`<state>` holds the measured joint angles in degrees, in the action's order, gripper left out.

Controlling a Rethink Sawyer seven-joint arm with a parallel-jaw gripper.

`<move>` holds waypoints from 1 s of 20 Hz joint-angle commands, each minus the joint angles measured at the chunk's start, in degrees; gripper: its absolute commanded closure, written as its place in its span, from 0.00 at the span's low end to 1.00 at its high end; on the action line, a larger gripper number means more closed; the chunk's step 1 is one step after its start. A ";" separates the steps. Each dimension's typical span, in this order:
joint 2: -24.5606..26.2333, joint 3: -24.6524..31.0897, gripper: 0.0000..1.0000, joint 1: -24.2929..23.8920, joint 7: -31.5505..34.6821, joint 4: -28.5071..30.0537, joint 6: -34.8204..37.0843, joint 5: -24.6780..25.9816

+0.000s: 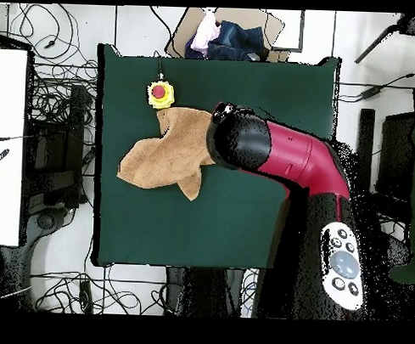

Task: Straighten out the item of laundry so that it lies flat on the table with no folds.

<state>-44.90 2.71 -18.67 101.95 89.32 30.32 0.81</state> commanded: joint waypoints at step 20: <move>6.20 2.80 0.00 0.42 6.19 1.30 -5.38 0.32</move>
<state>-39.38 2.73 -18.66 101.95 89.29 27.38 0.79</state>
